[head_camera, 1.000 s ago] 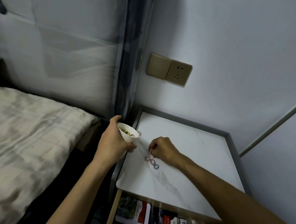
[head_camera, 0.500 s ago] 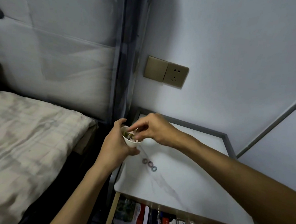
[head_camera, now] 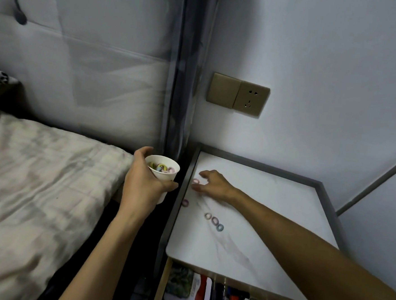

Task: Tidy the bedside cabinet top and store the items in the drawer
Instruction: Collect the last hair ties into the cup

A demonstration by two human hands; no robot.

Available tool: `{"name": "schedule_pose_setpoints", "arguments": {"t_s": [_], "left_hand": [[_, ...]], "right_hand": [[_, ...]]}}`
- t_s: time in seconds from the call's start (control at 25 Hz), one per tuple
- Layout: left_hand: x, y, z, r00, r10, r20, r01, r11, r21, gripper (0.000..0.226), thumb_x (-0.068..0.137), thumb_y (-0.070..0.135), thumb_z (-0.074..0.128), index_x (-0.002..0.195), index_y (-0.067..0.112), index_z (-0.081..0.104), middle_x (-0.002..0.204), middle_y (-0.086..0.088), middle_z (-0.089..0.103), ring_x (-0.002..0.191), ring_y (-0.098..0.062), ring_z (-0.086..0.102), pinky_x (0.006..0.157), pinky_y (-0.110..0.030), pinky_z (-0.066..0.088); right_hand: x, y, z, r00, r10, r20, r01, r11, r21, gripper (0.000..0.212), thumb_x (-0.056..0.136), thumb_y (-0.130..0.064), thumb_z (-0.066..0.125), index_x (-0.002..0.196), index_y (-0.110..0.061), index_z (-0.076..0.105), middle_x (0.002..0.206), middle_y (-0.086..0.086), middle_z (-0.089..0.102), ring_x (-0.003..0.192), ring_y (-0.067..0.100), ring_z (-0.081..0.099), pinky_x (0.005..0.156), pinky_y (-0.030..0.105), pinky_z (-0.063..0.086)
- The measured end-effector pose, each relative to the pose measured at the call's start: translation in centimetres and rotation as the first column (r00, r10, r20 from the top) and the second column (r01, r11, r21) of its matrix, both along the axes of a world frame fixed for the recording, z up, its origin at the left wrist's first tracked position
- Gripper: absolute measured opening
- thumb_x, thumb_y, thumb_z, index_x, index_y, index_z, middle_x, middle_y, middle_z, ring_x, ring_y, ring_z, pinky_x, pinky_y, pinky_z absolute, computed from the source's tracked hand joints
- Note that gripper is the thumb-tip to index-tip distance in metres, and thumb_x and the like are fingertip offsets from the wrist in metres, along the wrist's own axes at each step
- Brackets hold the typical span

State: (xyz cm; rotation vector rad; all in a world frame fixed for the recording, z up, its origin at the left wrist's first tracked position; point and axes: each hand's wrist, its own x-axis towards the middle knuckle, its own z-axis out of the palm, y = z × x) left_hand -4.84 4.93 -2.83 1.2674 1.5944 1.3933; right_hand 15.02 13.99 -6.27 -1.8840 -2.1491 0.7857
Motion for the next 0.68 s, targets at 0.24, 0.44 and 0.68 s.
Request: {"name": "schedule_pose_setpoints", "arguments": {"t_s": [0.24, 0.44, 0.68], "left_hand": [[-0.2, 0.1, 0.1, 1.000, -0.017, 0.008, 0.017, 1.000, -0.006, 0.096, 0.054, 0.009, 0.091, 0.134, 0.027, 0.040, 0.113, 0.000, 0.059, 0.096, -0.020, 0.062, 0.081, -0.044, 0.056], [0.3, -0.3, 0.3, 1.000, -0.028, 0.006, 0.028, 1.000, 0.002, 0.096, 0.054, 0.009, 0.091, 0.135, 0.025, 0.042, 0.115, -0.001, 0.059, 0.097, -0.019, 0.061, 0.082, -0.045, 0.056], [0.4, -0.4, 0.4, 0.999, -0.049, -0.005, 0.049, 0.999, 0.006, 0.096, 0.055, 0.010, 0.092, 0.135, 0.023, 0.042, 0.117, -0.003, 0.060, 0.101, -0.021, 0.060, 0.084, -0.041, 0.054]], "right_hand": [[-1.6, -1.9, -1.5, 0.975, 0.048, -0.219, -0.036, 0.998, 0.061, 0.025, 0.068, -0.021, 0.085, 0.075, -0.006, 0.065, 0.066, -0.004, 0.056, 0.061, 0.011, 0.051, 0.058, 0.024, 0.043], [-1.5, -3.6, -2.2, 0.972, 0.051, -0.227, -0.029, 0.995, 0.100, 0.026, 0.073, -0.007, 0.083, 0.094, -0.005, 0.069, 0.085, -0.006, 0.057, 0.070, 0.003, 0.059, 0.054, 0.003, 0.043], [-1.5, -4.2, -1.2, 0.991, 0.081, -0.109, -0.073, 0.994, 0.080, 0.006, 0.081, -0.006, 0.073, 0.086, -0.009, 0.074, 0.080, 0.003, 0.069, 0.051, -0.002, 0.058, 0.048, 0.004, 0.038]]}}
